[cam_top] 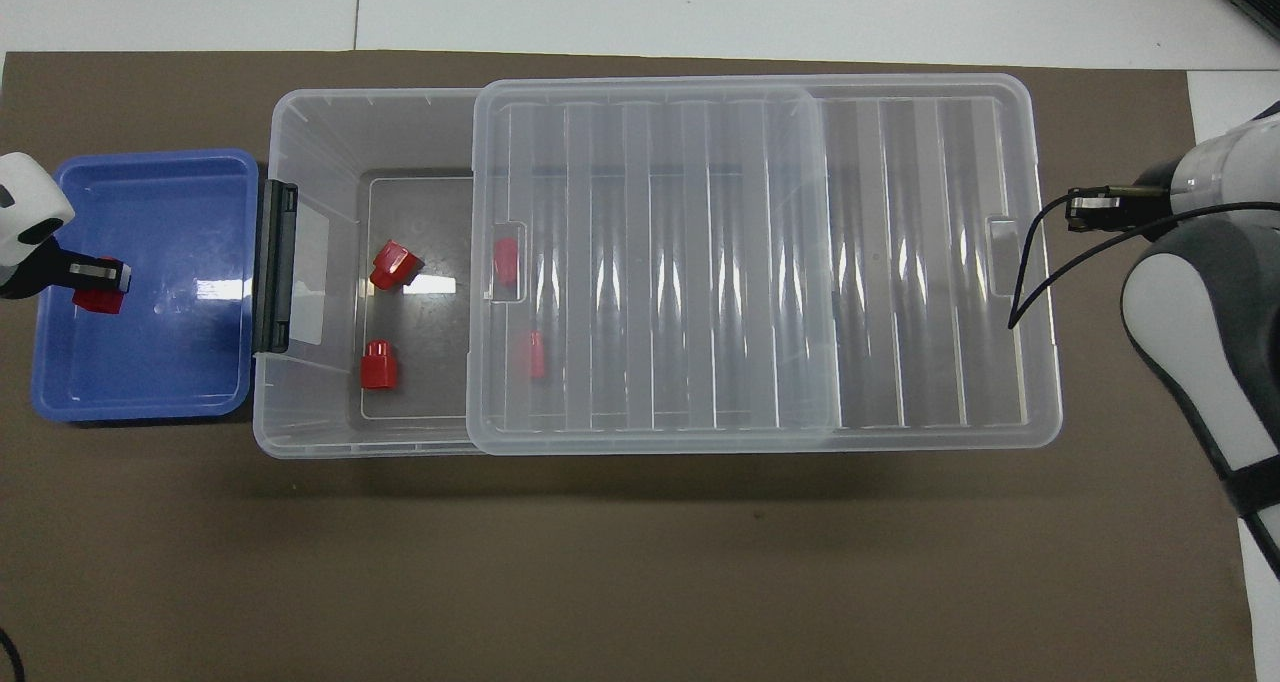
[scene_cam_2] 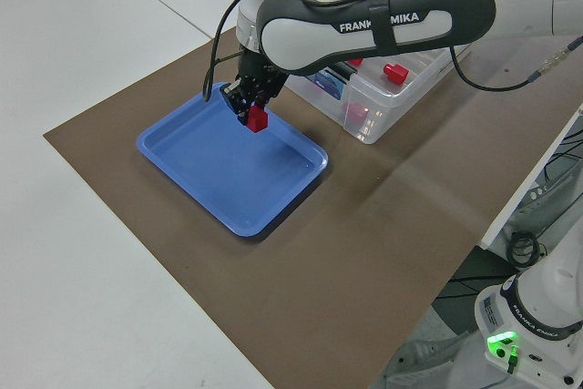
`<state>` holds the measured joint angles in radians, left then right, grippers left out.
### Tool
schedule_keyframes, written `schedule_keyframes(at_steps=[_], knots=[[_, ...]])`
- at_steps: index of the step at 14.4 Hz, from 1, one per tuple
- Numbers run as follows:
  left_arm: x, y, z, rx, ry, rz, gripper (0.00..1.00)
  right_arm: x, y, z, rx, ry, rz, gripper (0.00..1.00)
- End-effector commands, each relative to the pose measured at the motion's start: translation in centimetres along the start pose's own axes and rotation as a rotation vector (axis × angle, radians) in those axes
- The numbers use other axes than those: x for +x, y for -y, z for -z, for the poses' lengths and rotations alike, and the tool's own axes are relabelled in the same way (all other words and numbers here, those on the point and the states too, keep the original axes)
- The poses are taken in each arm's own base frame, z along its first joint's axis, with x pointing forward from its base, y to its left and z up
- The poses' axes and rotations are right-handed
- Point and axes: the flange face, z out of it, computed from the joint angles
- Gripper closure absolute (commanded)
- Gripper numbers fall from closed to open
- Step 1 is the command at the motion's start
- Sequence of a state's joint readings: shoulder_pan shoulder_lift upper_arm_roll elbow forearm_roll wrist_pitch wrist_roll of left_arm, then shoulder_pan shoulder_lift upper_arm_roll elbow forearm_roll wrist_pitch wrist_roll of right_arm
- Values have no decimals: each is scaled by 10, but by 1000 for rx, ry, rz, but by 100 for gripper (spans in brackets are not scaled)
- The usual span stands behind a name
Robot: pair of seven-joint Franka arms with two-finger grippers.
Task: Place red block in blue tray from box
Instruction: 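Carry the red block to the blue tray with the left gripper, then lower the block into the tray while the right gripper slides the lid back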
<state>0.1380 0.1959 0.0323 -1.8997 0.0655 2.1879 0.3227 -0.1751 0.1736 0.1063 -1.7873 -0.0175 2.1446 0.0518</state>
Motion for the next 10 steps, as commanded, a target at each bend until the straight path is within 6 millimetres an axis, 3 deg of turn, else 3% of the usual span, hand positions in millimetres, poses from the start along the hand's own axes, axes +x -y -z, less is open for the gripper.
schedule_keyframes(at_steps=[1, 3, 5, 8, 10], knots=[[-9, -8, -28, -14, -56, -53, 100, 0, 23, -1, 24, -18, 41, 100], [-17, -4, -40, -5, -81, -40, 100, -1, 32, -2, 27, -11, 54, 100], [-19, 1, -46, 1, -93, -28, 100, -5, 54, -3, 32, 2, 94, 100], [-38, 12, -76, 12, -114, 2, 100, -13, 86, -2, 40, 18, 148, 100], [-39, 11, -90, 15, -125, 3, 100, -19, 104, -2, 44, 35, 179, 100]])
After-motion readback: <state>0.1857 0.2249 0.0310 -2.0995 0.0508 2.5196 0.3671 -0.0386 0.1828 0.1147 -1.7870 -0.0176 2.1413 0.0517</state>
